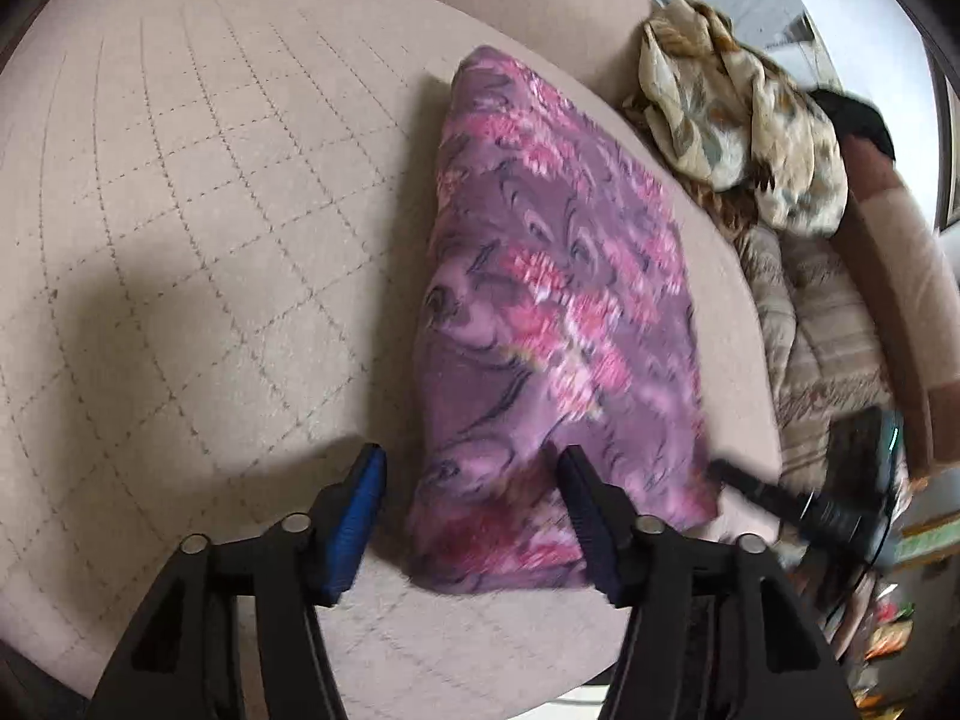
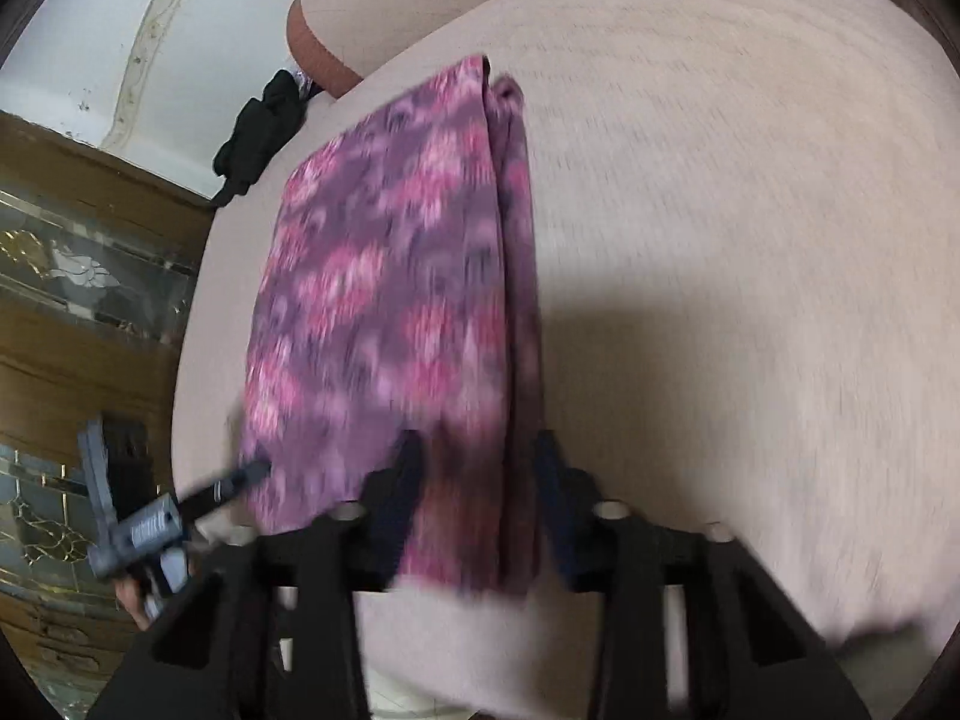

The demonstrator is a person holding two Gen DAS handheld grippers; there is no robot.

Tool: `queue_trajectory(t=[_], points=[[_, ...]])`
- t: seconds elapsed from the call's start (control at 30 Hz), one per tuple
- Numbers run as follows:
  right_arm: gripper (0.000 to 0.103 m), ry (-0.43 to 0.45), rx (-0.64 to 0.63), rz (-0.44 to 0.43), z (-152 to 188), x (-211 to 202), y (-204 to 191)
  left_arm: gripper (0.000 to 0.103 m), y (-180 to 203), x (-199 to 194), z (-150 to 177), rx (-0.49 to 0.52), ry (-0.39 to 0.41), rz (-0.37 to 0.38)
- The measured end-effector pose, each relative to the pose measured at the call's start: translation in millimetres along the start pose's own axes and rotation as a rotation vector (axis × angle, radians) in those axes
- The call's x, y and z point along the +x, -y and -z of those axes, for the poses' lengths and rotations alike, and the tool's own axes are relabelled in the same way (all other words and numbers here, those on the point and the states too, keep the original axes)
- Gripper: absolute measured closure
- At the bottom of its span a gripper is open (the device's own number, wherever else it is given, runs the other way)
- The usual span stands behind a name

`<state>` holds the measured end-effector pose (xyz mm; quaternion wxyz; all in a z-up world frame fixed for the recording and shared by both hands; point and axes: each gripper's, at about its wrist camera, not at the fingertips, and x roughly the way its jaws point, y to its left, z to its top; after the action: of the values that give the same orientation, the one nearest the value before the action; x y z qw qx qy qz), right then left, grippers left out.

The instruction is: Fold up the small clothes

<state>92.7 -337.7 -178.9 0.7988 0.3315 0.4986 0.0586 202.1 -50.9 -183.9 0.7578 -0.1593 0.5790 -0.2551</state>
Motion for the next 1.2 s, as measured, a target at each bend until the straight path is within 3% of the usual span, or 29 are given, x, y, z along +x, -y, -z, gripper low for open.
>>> queue_trajectory(t=[0.07,0.17,0.2,0.23,0.3,0.33,0.4,0.5,0.57,0.63,0.73,0.77,0.8,0.83,0.87,0.9,0.93,1.1,1.2], points=[[0.08,-0.01,-0.008,0.014,5.6,3.6,-2.5,0.046,-2.7,2.4,-1.6,-0.028,-0.016,0.024],[0.082,-0.031,0.0,0.033,5.8,12.5,3.4,0.064,-5.7,4.7,3.2,-0.009,-0.008,-0.004],[0.093,-0.039,0.003,0.024,5.8,12.6,6.1,0.072,-5.1,2.9,5.6,-0.004,-0.003,-0.009],[0.097,-0.038,0.0,0.028,6.5,13.0,4.1,0.087,-3.8,3.3,5.8,0.003,0.001,-0.008],[0.097,0.013,-0.03,0.05,7.4,0.5,-3.7,0.092,2.1,-9.6,11.2,0.026,0.024,-0.007],[0.098,0.044,-0.038,0.051,7.2,-10.2,-4.7,0.092,4.4,-21.1,14.1,0.041,0.052,0.006],[0.098,0.11,-0.046,0.037,9.4,-30.8,-6.6,0.092,16.6,-32.1,21.4,0.084,0.092,-0.055],[0.098,0.041,-0.025,0.115,10.1,-9.0,5.9,0.091,16.3,-5.8,28.4,0.126,0.05,-0.174],[0.098,-0.016,-0.031,0.158,7.9,9.0,5.3,0.091,8.5,-3.1,26.3,0.092,0.047,-0.154],[0.097,-0.001,-0.057,0.171,6.8,6.7,-1.0,0.09,5.6,-17.4,24.8,0.067,0.076,-0.106],[0.09,-0.012,-0.065,0.162,7.3,6.6,-2.8,0.083,-3.2,-23.9,27.1,0.017,0.092,-0.113],[0.082,-0.003,-0.053,0.163,6.5,4.2,-1.6,0.081,-4.1,-25.3,27.1,0.008,0.094,-0.098],[0.068,0.021,-0.033,0.141,5.1,-2.4,1.0,0.077,-3.4,-27.9,27.3,0.007,0.101,-0.077],[0.058,0.04,-0.019,0.115,6.1,-8.1,4.4,0.067,-2.1,-31.1,27.1,0.012,0.112,-0.064],[0.04,0.056,0.0,0.089,5.2,-12.6,7.6,0.06,-1.4,-33.9,26.2,0.015,0.126,-0.05],[0.037,0.06,0.014,0.07,5.1,-14.6,10.5,0.045,-2.8,-36.8,24.7,0.008,0.141,-0.035],[0.037,0.047,0.032,0.041,4.5,-13.3,15.3,0.039,-5.4,-37.6,23.1,-0.01,0.151,-0.027],[0.047,-0.048,0.037,0.024,5.1,9.4,14.9,0.041,-17.1,-14.1,18.2,-0.06,0.079,-0.025],[0.053,-0.054,0.028,0.033,8.7,9.2,12.3,0.055,-14.3,-7.5,21.9,-0.033,0.068,-0.056]])
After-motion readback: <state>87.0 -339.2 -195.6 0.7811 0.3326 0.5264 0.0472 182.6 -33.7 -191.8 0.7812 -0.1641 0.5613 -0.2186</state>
